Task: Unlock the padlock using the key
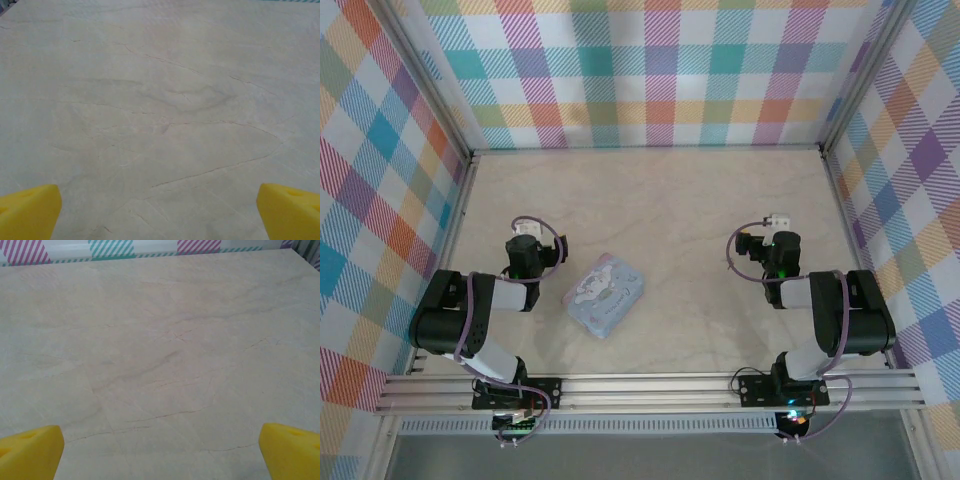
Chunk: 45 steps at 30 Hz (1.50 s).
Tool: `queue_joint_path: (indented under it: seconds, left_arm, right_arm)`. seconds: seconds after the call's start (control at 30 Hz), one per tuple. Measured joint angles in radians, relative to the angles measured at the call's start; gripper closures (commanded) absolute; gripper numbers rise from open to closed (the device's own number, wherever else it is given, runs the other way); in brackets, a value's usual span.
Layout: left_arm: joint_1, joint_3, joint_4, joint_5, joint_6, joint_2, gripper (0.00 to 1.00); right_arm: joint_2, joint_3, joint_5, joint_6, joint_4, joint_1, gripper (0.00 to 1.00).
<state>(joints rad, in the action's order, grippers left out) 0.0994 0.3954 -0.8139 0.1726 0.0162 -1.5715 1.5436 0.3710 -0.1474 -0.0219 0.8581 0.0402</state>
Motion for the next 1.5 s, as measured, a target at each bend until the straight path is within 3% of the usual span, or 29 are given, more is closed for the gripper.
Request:
queue_joint_path:
  seconds: [1.17, 1.5]
  left_arm:
    - [0.000, 0.000, 0.000, 0.000, 0.000, 0.000, 0.00]
    - [-0.001, 0.126, 0.288, 0.076, -0.049, 0.215, 0.00]
  right_arm:
    - [-0.002, 0.001, 0.003, 0.000, -0.006, -0.002, 0.00]
    - [-0.259, 0.156, 0.003, -0.066, -0.356, -0.002, 0.00]
